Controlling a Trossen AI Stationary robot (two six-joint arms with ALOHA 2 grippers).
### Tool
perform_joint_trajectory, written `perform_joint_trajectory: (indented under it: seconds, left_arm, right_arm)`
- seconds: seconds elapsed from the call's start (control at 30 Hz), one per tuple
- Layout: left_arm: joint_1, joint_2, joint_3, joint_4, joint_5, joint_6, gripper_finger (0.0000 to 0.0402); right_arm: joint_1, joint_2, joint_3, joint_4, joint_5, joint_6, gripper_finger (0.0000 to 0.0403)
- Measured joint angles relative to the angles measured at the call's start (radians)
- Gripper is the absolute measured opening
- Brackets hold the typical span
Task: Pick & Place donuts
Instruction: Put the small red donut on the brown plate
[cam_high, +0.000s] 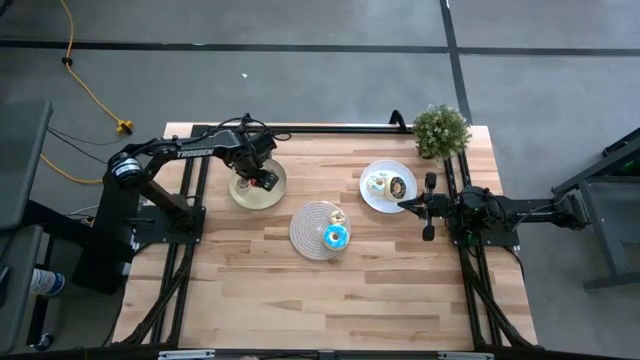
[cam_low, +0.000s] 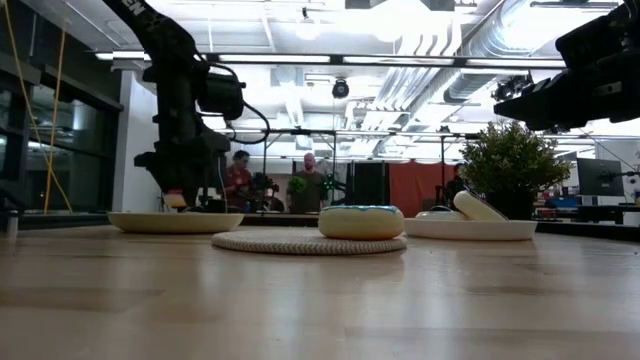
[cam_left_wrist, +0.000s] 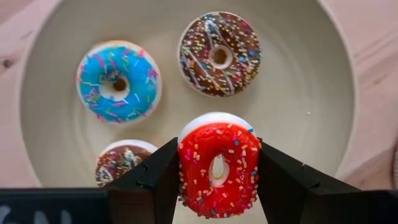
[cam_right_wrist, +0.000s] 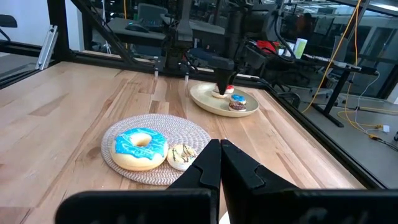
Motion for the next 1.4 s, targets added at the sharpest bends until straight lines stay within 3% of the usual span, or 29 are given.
perform_joint_trajectory:
  seconds: [0.67, 1.17, 1.4]
  left_arm:
    - [0.009, 0.001, -0.091, 0.104, -0.010, 0.041, 0.0175]
    - [0.009, 0.002, -0.092, 0.108, -0.011, 0.082, 0.0175]
    - [0.009, 0.002, -0.091, 0.108, -0.015, 0.099, 0.0220]
  right_arm:
    - [0.000, 0.000, 0.000, 0.000, 0.000, 0.000, 0.0000]
    - [0.000, 0.000, 0.000, 0.000, 0.000, 0.000, 0.0000]
    - [0.000, 0.000, 0.000, 0.000, 0.000, 0.000, 0.0000]
